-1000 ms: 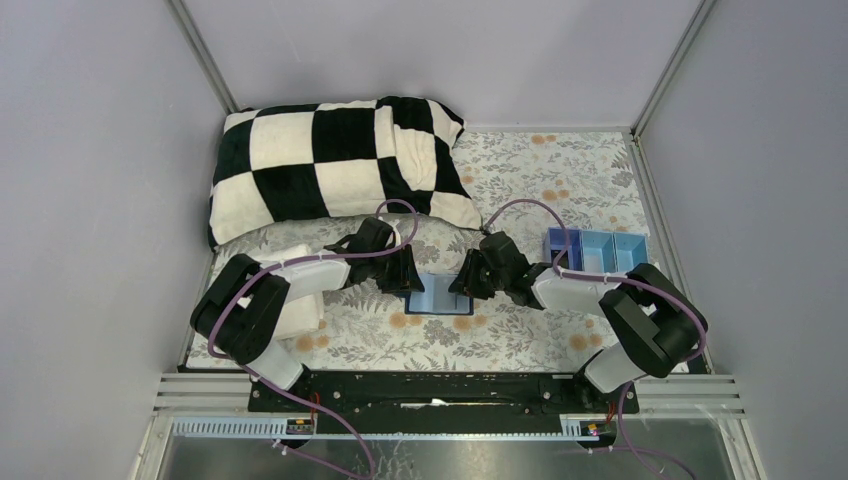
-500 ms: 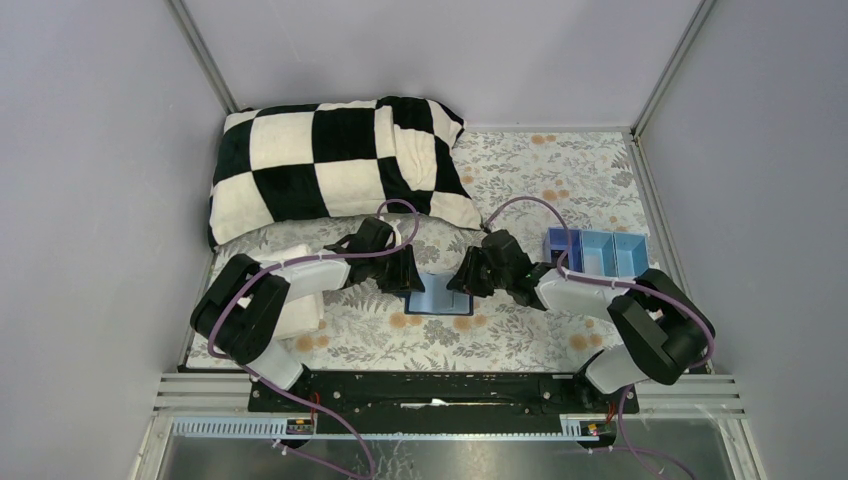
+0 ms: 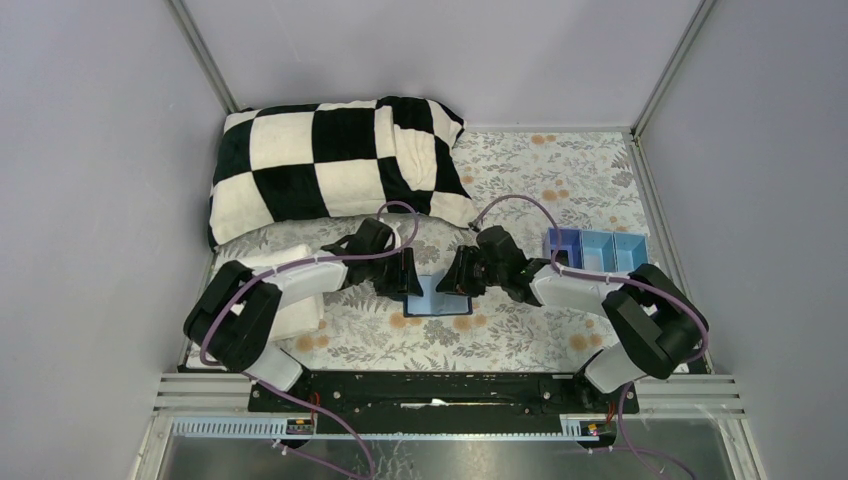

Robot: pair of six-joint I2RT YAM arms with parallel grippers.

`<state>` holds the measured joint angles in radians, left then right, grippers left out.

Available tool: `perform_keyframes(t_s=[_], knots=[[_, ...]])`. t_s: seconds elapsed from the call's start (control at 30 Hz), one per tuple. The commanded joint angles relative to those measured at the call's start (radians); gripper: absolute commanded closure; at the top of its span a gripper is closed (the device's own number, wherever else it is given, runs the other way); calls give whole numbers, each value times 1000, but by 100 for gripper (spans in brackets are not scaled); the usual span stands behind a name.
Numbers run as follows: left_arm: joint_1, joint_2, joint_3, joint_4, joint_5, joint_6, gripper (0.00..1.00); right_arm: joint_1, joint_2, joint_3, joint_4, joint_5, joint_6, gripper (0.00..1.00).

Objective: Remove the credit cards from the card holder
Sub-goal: Remove the credit card from the card holder.

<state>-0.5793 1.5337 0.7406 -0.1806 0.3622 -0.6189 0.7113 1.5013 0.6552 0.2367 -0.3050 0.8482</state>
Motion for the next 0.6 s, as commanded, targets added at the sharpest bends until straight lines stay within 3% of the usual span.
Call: perform_keyframes(t_s=[0.0,0.37,0.57], knots=[[-2,-83,51,-53,-25,21,45,11,37,44,14,-57,-12,70],[-2,-140,88,-120,-53,59,44,17,38,103,-56,-46,-55,68],[-2,-150,89,-85,38,53,44,23,60,119,-54,-52,-67,66]])
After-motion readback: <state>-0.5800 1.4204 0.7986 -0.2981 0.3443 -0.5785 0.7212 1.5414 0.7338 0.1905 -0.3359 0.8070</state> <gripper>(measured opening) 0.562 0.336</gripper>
